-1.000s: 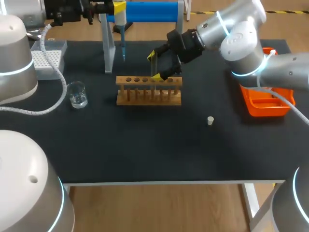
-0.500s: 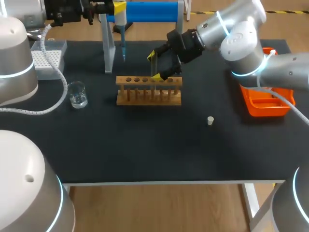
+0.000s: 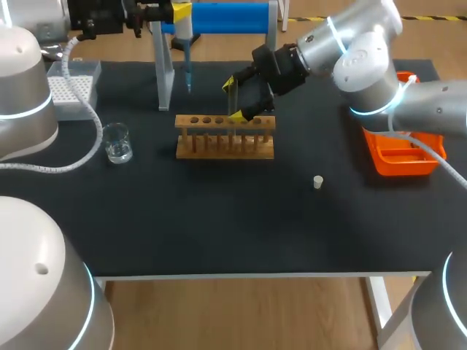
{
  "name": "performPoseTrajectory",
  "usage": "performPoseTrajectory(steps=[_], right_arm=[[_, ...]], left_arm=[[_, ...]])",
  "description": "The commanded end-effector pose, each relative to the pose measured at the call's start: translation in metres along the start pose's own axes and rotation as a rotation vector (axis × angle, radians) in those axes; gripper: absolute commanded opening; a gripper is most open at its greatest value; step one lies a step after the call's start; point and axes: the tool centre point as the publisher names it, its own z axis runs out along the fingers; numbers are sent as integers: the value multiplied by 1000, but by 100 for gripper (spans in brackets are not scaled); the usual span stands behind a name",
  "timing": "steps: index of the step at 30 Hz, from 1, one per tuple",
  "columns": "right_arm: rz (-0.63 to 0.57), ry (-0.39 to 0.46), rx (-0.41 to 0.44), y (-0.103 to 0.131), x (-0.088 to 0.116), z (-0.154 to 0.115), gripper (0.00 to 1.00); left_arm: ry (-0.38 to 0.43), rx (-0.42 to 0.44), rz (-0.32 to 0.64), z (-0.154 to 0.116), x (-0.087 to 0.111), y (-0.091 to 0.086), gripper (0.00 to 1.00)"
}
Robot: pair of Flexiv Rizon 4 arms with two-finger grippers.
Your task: Invert the test tube, pick up the pipette, mount the tip to pipette, aspirate from beaker and dispense into the tube, eject the tip, return the pipette, and cap with the stopper.
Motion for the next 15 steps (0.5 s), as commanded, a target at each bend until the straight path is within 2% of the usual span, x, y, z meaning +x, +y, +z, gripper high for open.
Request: performPoseTrajectory(steps=[1,15], right_arm=[[-1,0,0,0,0,-1,100],[-1,0,0,0,0,-1,100]], left_arm=[[24,-19,-14,14,-3,-3,0],[60,-1,-18,46,-10,-27,0]])
